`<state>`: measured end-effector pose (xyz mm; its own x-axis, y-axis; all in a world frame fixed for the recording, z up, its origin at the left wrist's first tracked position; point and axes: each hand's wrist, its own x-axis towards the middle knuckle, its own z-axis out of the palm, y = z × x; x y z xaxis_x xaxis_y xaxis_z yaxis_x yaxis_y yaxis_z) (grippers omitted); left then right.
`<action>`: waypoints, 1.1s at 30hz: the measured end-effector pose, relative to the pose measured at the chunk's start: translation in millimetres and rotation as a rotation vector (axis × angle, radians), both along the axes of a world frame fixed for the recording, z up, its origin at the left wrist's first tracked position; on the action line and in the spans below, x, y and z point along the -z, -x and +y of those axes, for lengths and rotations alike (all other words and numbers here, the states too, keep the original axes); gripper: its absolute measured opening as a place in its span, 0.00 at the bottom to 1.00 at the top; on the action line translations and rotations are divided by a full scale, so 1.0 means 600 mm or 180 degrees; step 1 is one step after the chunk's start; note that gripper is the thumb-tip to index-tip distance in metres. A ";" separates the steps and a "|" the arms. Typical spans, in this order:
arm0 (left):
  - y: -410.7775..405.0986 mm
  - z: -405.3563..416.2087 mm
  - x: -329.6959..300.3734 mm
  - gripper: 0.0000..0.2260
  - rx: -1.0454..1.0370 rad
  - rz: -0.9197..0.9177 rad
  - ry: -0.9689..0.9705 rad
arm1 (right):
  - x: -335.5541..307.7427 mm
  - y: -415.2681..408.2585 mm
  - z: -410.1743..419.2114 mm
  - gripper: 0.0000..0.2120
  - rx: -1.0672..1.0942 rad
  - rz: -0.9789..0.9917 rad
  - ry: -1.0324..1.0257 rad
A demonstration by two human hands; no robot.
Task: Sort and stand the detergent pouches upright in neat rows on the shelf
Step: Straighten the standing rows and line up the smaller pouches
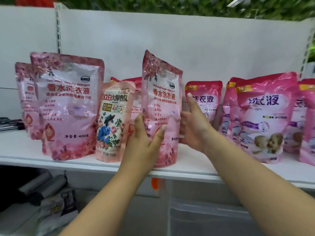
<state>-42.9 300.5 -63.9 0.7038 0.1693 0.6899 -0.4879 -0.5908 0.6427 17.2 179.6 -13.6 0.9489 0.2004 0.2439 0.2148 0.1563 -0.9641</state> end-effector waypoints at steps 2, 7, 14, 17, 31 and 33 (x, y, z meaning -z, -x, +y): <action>-0.007 0.000 0.000 0.30 0.0191 0.0035 -0.0097 | 0.030 0.021 0.006 0.24 -0.0096 -0.0012 -0.0085; -0.009 0.004 -0.002 0.31 0.0111 0.0309 -0.0596 | 0.041 0.036 0.020 0.13 0.0536 -0.0134 -0.0797; 0.049 0.091 0.043 0.19 0.0261 -0.0190 -0.0803 | 0.057 0.041 0.069 0.22 0.1915 -0.0617 -0.0498; 0.069 0.137 0.053 0.13 0.0509 -0.0537 -0.1015 | 0.058 0.050 0.077 0.24 0.1982 -0.0633 -0.0415; 0.069 0.283 0.032 0.26 -0.0070 -0.0095 -0.1635 | 0.058 0.100 0.099 0.38 0.1339 -0.0612 -0.0007; 0.064 0.279 0.025 0.25 0.0014 -0.0007 -0.1445 | 0.060 0.112 0.105 0.45 0.1360 -0.0688 0.0286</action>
<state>-81.3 467.7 -78.9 0.7023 -0.1538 0.6951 -0.4920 -0.8105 0.3178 -50.3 242.5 -49.6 0.8803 -0.1667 0.4441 0.4385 -0.0712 -0.8959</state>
